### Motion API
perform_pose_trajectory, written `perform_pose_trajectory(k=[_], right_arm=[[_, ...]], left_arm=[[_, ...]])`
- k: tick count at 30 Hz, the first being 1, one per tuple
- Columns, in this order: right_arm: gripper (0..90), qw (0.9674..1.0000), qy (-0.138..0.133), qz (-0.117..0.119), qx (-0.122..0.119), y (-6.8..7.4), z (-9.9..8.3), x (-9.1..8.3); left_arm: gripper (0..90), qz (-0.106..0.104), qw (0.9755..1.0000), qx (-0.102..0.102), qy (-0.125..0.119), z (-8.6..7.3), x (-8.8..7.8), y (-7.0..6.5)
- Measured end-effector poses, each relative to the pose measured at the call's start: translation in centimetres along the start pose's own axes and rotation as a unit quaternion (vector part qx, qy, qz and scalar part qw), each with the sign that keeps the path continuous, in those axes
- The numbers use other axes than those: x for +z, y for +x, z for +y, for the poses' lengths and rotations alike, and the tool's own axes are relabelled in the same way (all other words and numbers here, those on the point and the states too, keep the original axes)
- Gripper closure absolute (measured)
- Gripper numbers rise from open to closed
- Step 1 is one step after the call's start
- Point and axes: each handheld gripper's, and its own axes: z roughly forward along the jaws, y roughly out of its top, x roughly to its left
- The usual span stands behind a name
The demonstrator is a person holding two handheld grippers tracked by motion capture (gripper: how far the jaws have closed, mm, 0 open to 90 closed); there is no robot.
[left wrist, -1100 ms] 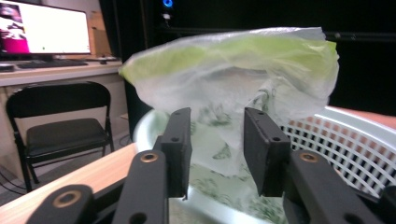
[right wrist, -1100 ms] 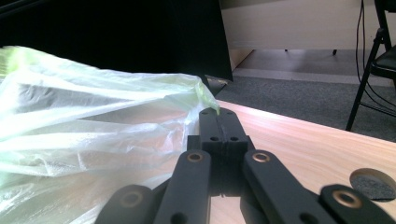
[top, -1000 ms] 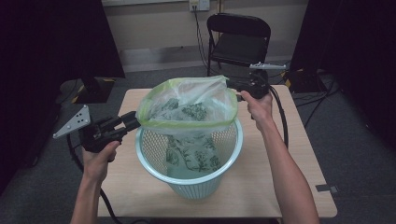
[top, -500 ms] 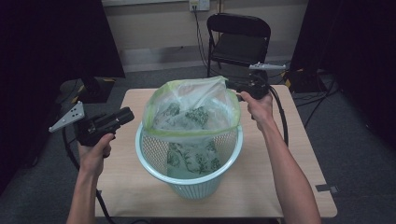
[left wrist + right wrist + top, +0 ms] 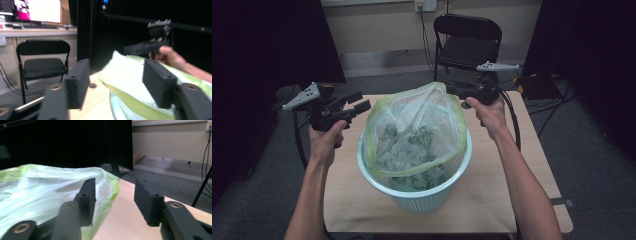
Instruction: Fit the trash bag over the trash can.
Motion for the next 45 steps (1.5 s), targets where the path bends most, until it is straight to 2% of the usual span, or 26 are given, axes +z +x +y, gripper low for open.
perform_pose_trajectory(k=[4, 7, 9, 10, 11, 12, 14, 16, 18, 19, 21, 23, 28, 31, 33, 34, 36, 37, 38, 40, 41, 43, 45], right_arm=[[44.5, 0.9998, -0.001, 0.018, -0.010, 1.2, -0.2, -1.5], [38.4, 0.9993, 0.018, 0.030, -0.012, 1.9, -1.2, -1.9], [38.0, 0.9988, 0.030, 0.038, -0.011, 2.2, -1.9, -1.7], [40.0, 0.9986, 0.034, 0.040, -0.010, 2.3, -2.2, -1.7], [46.3, 0.9982, 0.034, 0.048, -0.008, 2.3, -2.4, -1.6], [56.3, 0.9975, 0.028, 0.065, -0.004, 2.2, -2.5, -1.6], [70.3, 0.9979, 0.020, 0.062, -0.006, 2.2, -2.4, -1.5], [80.4, 0.9979, 0.014, 0.062, -0.008, 2.0, -2.2, -1.4], [87.4, 0.9988, 0.003, 0.048, 0.003, 1.5, -2.1, -1.3], [88.1, 0.9991, 0.001, 0.043, 0.007, 1.3, -2.1, -1.3], [88.6, 0.9992, 0.004, 0.037, 0.011, 0.9, -2.3, -1.2], [88.7, 0.9996, 0.011, 0.026, 0.006, 0.7, -2.8, -1.1], [88.5, 0.9996, 0.010, 0.026, 0.007, 0.5, -4.5, -1.8], [84.5, 0.9996, 0.008, 0.025, 0.001, 0.7, -5.0, -2.2], [77.0, 0.9996, 0.005, 0.028, -0.001, 0.8, -4.9, -2.4], [74.6, 0.9996, 0.003, 0.028, 0.000, 0.9, -4.8, -2.4], [72.8, 0.9997, 0.005, 0.026, 0.002, 0.9, -4.3, -2.4], [74.3, 0.9996, 0.005, 0.029, 0.001, 1.0, -4.1, -2.4], [77.5, 0.9995, 0.005, 0.032, -0.003, 1.1, -3.9, -2.4], [85.3, 0.9990, 0.006, 0.043, -0.010, 1.4, -3.6, -2.2], [88.1, 0.9989, 0.006, 0.044, -0.012, 1.5, -3.5, -2.1], [90.0, 0.9986, 0.007, 0.050, -0.015, 1.6, -3.5, -2.0], [90.0, 0.9988, 0.009, 0.046, -0.016, 1.6, -3.8, -2.0]], left_arm=[[33.7, -0.011, 0.9996, -0.023, 0.007, -0.7, 0.9, 0.5], [36.7, -0.012, 0.9994, -0.018, 0.027, -1.2, 1.2, 0.7], [40.4, -0.016, 0.9986, -0.018, 0.048, -1.4, 1.3, 0.5], [48.7, -0.023, 0.9985, -0.016, 0.048, -1.6, 1.3, 0.5], [60.0, -0.026, 0.9985, -0.014, 0.047, -1.7, 1.2, 0.6], [66.8, -0.023, 0.9984, -0.015, 0.050, -1.8, 1.1, 0.7], [81.5, -0.023, 0.9980, -0.010, 0.059, -2.0, 1.1, 0.9], [90.0, -0.018, 0.9979, -0.008, 0.062, -2.2, 0.9, 1.1], [90.0, -0.008, 0.9982, -0.002, 0.059, -2.4, 0.6, 1.2], [90.0, 0.002, 0.9982, 0.001, 0.060, -2.5, 0.4, 1.3], [90.0, 0.011, 0.9976, 0.010, 0.067, -2.7, -0.1, 1.4], [90.0, 0.019, 0.9971, 0.008, 0.073, -3.1, -0.8, 1.4], [90.0, 0.029, 0.9960, 0.016, 0.083, -4.4, -3.1, 0.8], [90.0, 0.018, 0.9972, 0.010, 0.072, -5.2, -4.3, 0.3], [90.0, 0.022, 0.9979, 0.006, 0.061, -5.1, -4.6, 0.3], [83.9, 0.026, 0.9982, 0.001, 0.055, -4.9, -4.6, 0.4], [55.4, 0.046, 0.9978, -0.004, 0.047, -4.3, -4.1, 0.6], [46.8, 0.040, 0.9983, -0.007, 0.041, -4.0, -3.8, 0.7], [46.2, 0.027, 0.9991, -0.011, 0.031, -3.8, -3.5, 0.8], [41.7, 0.021, 0.9990, -0.017, 0.037, -3.6, -2.6, 1.1], [43.7, 0.014, 0.9986, -0.018, 0.047, -3.6, -2.2, 1.2], [66.6, -0.002, 0.9983, -0.017, 0.056, -4.1, -1.9, 1.2], [85.4, -0.003, 0.9984, -0.016, 0.054, -4.6, -2.2, 1.1]])
